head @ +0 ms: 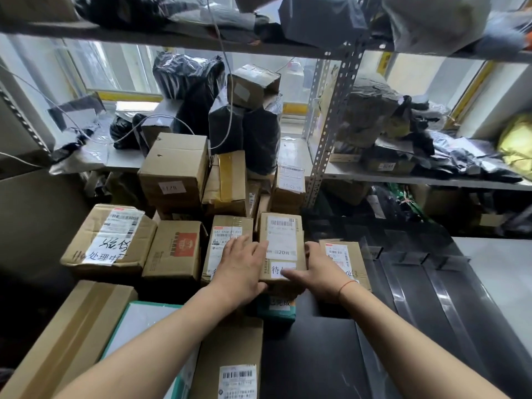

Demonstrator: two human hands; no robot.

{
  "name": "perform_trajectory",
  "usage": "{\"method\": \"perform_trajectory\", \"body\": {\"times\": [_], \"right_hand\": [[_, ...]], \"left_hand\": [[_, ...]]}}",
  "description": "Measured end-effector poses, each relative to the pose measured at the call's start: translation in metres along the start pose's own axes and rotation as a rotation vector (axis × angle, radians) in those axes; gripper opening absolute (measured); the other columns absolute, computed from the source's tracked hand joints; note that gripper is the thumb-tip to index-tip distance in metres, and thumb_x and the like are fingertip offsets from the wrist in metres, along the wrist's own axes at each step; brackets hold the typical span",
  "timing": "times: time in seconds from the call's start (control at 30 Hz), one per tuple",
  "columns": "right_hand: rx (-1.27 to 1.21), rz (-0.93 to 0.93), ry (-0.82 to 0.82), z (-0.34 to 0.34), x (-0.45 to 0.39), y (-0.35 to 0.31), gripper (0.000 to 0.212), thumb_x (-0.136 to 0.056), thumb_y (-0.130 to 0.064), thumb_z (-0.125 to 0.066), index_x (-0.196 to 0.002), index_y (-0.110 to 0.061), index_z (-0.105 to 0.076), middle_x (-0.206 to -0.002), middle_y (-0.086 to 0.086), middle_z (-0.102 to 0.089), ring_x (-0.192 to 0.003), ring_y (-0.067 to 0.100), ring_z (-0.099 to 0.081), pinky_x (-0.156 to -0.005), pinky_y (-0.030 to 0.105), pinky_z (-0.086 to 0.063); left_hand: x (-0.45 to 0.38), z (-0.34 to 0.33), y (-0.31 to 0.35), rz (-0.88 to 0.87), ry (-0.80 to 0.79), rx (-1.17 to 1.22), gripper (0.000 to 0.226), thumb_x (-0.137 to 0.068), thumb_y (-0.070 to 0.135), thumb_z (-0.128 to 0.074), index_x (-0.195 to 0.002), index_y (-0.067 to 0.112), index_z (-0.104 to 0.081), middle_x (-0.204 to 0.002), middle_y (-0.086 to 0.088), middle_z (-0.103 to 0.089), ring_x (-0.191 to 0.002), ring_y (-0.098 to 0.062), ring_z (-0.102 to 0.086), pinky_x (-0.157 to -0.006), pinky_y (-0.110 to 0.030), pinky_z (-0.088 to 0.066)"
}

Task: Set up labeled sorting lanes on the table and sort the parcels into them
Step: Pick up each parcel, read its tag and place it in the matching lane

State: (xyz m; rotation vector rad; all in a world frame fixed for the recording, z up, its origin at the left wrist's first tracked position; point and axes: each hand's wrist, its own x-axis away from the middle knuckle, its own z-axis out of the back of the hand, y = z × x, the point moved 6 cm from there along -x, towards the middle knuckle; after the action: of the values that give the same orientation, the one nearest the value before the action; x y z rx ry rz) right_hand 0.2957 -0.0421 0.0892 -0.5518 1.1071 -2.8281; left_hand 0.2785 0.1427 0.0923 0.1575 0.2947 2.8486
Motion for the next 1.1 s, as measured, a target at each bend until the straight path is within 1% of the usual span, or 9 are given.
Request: {"method": "perform_trajectory", "body": {"times": [0.1,0.2,0.27,0.37,0.47,0.57,0.67,0.8,1.1], "right_hand": [[-0.044,-0.076,-0.077,-0.002,-0.010,0.011,0.062,-0.099,-0.042,-0.069,-0.148,-0.017,-0.040,-0.142,0.001,-0.061,-0.108,0.012,-0.061,-0.075,0.022,-0.052],[-0.111,-0.048,-0.057,0.000,-0.016,0.018,0.046,-0.101,-0.038,-0.066,-0.140,-0.022,-0.048,-0.131,-0.007,-0.066,-0.098,0.003,-0.064,-0.072,0.017,-0.054],[-0.247,-0.045,0.010,0.011,-0.017,0.022,0.049,-0.099,-0.033,-0.071,-0.138,-0.023,-0.044,-0.123,-0.011,-0.064,-0.095,0.000,-0.065,-0.070,0.014,-0.055],[-0.605,-0.090,0.036,0.027,-0.018,0.035,0.066,-0.093,-0.023,-0.079,-0.143,-0.025,-0.035,-0.130,0.001,-0.066,-0.107,0.018,-0.074,-0.081,0.040,-0.065],[-0.787,-0.100,0.044,0.044,-0.006,0.043,0.067,-0.094,-0.012,-0.077,-0.146,-0.022,-0.036,-0.133,0.008,-0.064,-0.109,0.022,-0.075,-0.075,0.038,-0.064],[-0.785,-0.069,0.118,0.066,0.008,0.057,0.066,-0.093,-0.010,-0.078,-0.146,-0.021,-0.039,-0.132,0.008,-0.063,-0.109,0.020,-0.074,-0.079,0.036,-0.063],[-0.771,-0.079,0.159,0.084,0.019,0.075,0.058,-0.097,-0.009,-0.073,-0.146,-0.023,-0.044,-0.132,0.008,-0.064,-0.111,0.021,-0.074,-0.087,0.043,-0.064],[-0.741,-0.065,0.108,0.103,0.030,0.099,0.067,-0.096,-0.001,-0.068,-0.154,-0.027,-0.047,-0.136,0.006,-0.065,-0.118,0.025,-0.072,-0.100,0.056,-0.059],[-0.607,-0.097,0.083,0.124,0.031,0.147,0.067,-0.095,-0.009,-0.074,-0.150,-0.040,-0.051,-0.132,-0.005,-0.068,-0.120,0.020,-0.070,-0.102,0.050,-0.059]], "left_hand": [[-0.008,0.004,0.000,0.022,-0.036,0.017,0.108,-0.085,0.054,-0.079,-0.165,0.027,-0.011,-0.167,-0.004,-0.032,-0.160,-0.032,-0.006,-0.131,-0.052,0.000],[-0.014,0.012,0.004,0.022,-0.016,0.096,0.106,-0.085,0.048,-0.081,-0.165,0.029,-0.014,-0.166,-0.004,-0.033,-0.159,-0.031,-0.008,-0.130,-0.050,-0.007],[-0.017,0.022,0.008,-0.012,0.061,0.117,0.104,-0.085,0.047,-0.081,-0.164,0.030,-0.017,-0.164,0.000,-0.039,-0.157,-0.028,-0.014,-0.129,-0.049,-0.014],[-0.018,0.037,0.018,-0.035,0.125,0.231,0.108,-0.082,0.047,-0.086,-0.166,0.028,-0.019,-0.161,-0.004,-0.043,-0.153,-0.027,-0.024,-0.124,-0.045,-0.025],[-0.020,0.048,0.038,-0.084,0.144,0.471,0.097,-0.088,0.045,-0.082,-0.165,0.027,-0.025,-0.156,0.001,-0.050,-0.143,-0.019,-0.043,-0.114,-0.030,-0.035],[-0.026,0.047,0.059,-0.071,0.121,0.638,0.074,-0.101,0.036,-0.068,-0.164,0.031,-0.028,-0.155,0.006,-0.054,-0.141,-0.015,-0.050,-0.115,-0.030,-0.037],[-0.035,0.038,0.081,-0.038,0.084,0.698,0.070,-0.104,0.027,-0.065,-0.163,0.035,-0.028,-0.152,0.008,-0.057,-0.139,-0.014,-0.053,-0.112,-0.029,-0.038],[-0.049,0.022,0.104,0.015,0.022,0.767,0.070,-0.104,0.026,-0.064,-0.162,0.043,-0.028,-0.150,0.008,-0.060,-0.142,-0.016,-0.052,-0.121,-0.045,-0.042],[-0.075,-0.014,0.153,0.113,-0.056,0.778,0.065,-0.106,0.017,-0.061,-0.162,0.034,-0.031,-0.153,0.007,-0.057,-0.142,-0.019,-0.053,-0.111,-0.037,-0.047]]}}
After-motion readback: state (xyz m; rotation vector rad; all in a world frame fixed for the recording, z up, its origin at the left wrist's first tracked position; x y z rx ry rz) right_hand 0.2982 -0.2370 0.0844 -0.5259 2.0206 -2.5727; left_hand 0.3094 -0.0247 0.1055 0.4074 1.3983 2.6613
